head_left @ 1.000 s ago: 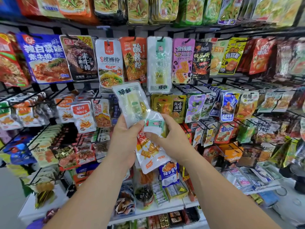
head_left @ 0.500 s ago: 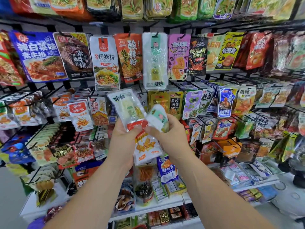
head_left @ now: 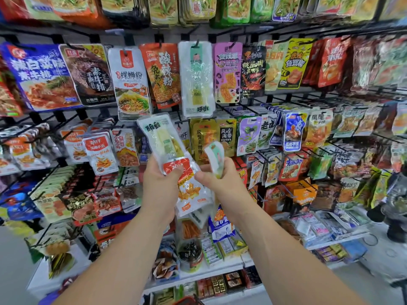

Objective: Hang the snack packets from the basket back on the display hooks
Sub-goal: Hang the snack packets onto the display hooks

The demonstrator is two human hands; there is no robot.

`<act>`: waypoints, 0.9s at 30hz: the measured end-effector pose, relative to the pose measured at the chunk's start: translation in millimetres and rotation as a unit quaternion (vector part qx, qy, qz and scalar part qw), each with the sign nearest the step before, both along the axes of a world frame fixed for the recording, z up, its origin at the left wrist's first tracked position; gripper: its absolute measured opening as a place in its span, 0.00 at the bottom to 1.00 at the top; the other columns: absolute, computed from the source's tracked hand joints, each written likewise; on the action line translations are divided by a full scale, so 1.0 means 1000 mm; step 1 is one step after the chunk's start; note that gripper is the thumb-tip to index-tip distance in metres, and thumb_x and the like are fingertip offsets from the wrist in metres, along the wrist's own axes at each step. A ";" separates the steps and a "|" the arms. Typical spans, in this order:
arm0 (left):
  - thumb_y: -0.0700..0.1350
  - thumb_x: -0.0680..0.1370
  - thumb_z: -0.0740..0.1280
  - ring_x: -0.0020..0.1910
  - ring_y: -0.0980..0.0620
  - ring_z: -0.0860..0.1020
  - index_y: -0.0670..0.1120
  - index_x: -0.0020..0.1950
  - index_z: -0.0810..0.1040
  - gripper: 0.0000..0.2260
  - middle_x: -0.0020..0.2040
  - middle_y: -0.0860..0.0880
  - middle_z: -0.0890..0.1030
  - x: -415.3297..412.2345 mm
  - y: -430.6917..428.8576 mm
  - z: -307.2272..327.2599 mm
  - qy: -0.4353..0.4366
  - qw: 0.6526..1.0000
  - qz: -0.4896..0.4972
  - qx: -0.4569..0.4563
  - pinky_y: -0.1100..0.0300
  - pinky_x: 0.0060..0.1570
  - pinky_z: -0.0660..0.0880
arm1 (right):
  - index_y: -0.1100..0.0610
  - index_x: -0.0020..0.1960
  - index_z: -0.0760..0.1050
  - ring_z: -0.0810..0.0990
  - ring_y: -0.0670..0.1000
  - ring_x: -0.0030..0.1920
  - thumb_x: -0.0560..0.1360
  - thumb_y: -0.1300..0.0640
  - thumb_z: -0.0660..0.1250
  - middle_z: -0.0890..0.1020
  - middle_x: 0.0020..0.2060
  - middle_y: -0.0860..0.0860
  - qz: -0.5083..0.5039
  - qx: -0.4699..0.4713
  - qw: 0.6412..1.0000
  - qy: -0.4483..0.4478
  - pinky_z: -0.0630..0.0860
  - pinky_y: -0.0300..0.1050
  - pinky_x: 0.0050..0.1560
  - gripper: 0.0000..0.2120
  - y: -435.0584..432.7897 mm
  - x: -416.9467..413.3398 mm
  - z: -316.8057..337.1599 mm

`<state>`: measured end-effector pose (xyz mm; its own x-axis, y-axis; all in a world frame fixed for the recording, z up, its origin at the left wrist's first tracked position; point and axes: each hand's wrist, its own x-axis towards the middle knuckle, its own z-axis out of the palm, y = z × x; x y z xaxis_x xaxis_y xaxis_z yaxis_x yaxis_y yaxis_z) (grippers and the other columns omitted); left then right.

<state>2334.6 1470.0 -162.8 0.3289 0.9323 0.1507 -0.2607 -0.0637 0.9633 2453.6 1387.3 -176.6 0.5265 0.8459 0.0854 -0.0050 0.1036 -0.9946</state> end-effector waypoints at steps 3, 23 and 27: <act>0.31 0.81 0.67 0.54 0.46 0.86 0.53 0.68 0.77 0.21 0.56 0.49 0.87 0.002 -0.006 0.000 -0.012 0.999 -0.004 -0.032 0.40 0.53 0.84 | 0.52 0.64 0.72 0.83 0.53 0.54 0.59 0.26 0.72 0.82 0.58 0.56 -0.011 -0.040 0.998 0.038 0.80 0.58 0.59 0.43 -0.001 -0.006 0.009; 0.33 0.81 0.68 0.45 0.63 0.85 0.55 0.68 0.76 0.21 0.56 0.58 0.85 -0.015 -0.002 0.011 0.011 1.000 0.009 0.001 0.65 0.39 0.81 | 0.56 0.60 0.75 0.85 0.54 0.45 0.82 0.59 0.67 0.85 0.50 0.55 -0.080 -0.032 0.994 0.061 0.82 0.54 0.46 0.08 -0.009 0.030 0.005; 0.33 0.81 0.69 0.48 0.66 0.84 0.58 0.64 0.75 0.21 0.54 0.62 0.83 -0.022 0.006 0.021 0.006 1.000 -0.001 0.006 0.66 0.44 0.82 | 0.60 0.57 0.76 0.77 0.55 0.40 0.75 0.60 0.67 0.79 0.42 0.57 -0.107 -0.043 0.993 0.039 0.75 0.54 0.39 0.11 -0.003 0.037 0.023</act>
